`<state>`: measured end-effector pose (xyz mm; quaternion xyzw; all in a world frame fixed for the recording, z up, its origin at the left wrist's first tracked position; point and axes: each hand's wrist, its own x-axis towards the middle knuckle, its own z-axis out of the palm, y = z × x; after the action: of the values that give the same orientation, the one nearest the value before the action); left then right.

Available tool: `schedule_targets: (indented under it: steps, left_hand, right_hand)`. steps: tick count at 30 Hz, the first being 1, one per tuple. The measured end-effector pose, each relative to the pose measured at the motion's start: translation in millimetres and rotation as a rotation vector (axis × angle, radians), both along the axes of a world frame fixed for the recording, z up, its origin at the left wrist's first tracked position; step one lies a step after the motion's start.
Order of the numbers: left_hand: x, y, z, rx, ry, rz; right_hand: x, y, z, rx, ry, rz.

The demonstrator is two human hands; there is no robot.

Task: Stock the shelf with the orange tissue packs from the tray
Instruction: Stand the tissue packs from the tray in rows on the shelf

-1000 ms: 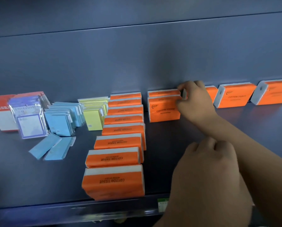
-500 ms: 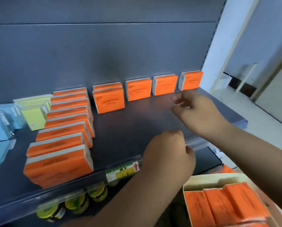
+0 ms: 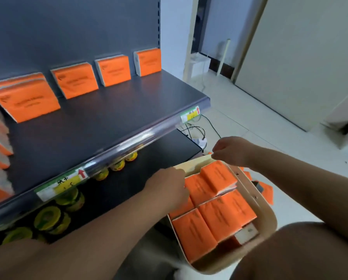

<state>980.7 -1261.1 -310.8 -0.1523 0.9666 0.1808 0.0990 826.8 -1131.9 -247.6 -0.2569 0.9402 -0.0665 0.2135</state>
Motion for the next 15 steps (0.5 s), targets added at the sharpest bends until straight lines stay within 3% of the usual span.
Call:
schedule_targets:
  steps: [7,15]
  left_hand:
    - [-4,40,-60,0.138,-0.175,-0.089]
    - [-19,48,-84,0.175,-0.145,-0.103]
  right_hand:
    - [-28,10,-46,0.142,-0.052,-0.017]
    - [-38,9,-71,0.264,-0.083,-0.088]
